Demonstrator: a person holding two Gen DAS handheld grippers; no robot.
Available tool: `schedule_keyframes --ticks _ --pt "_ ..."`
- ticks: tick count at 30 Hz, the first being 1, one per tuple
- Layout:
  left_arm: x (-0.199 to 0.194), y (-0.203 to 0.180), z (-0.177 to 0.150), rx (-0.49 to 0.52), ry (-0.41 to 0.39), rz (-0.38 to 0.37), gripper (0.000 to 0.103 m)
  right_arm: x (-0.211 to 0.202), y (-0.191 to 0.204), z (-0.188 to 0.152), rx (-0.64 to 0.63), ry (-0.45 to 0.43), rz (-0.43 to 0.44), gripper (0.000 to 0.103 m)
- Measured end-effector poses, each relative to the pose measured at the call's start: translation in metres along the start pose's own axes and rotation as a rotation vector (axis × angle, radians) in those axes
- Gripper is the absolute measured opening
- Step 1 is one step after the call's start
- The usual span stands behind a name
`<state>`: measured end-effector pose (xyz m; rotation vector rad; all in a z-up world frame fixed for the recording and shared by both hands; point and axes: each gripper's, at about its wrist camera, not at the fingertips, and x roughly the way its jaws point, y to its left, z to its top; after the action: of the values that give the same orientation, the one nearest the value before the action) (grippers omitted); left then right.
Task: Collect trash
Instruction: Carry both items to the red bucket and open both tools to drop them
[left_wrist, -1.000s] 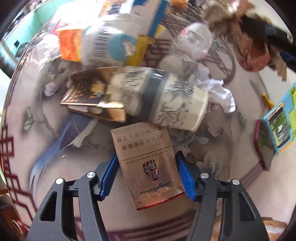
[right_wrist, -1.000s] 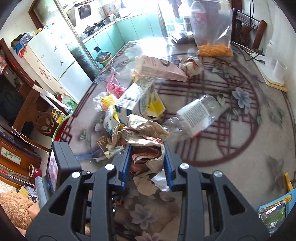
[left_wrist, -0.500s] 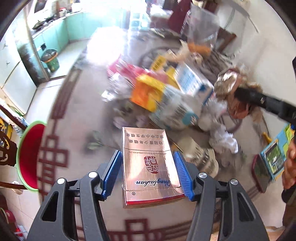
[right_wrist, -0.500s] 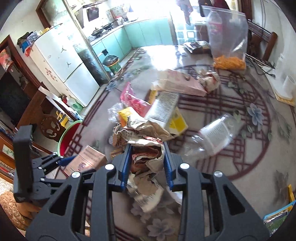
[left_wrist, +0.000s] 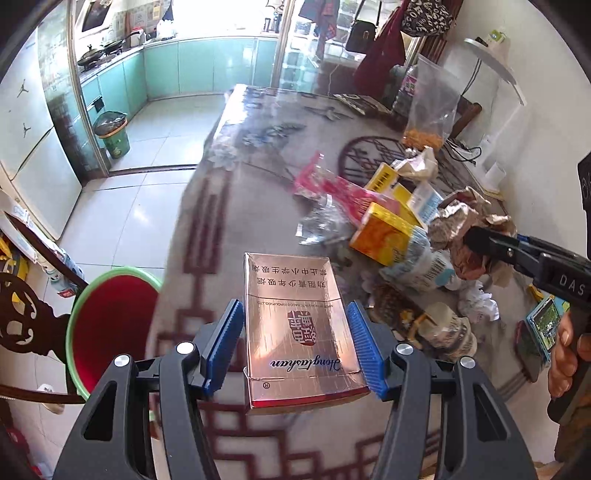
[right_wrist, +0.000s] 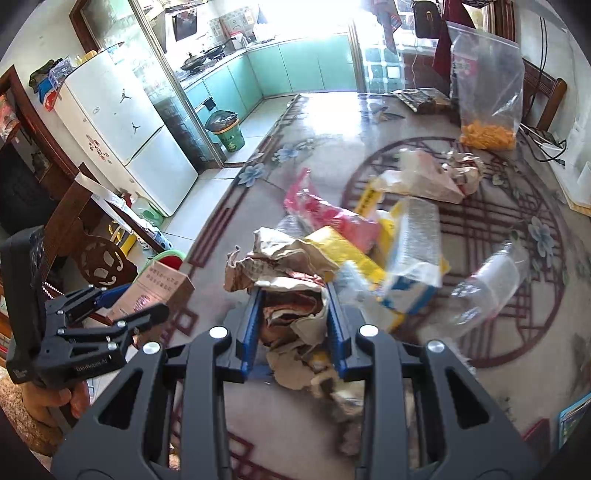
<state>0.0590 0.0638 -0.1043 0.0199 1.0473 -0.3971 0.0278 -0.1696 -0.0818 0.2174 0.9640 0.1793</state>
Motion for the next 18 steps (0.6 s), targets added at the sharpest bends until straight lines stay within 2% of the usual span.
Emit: schedule_keyframes --ticks 10,18 --pt "-0.008 0.102 0.000 -0.076 0.006 0.071 0.056 0.026 0.077 0.001 -0.029 0.021 0.020 0.032" --pt "0.000 0.162 -0.016 -0.175 0.049 0.143 0.056 0.066 0.137 0.003 -0.091 0.093 0.105 0.033"
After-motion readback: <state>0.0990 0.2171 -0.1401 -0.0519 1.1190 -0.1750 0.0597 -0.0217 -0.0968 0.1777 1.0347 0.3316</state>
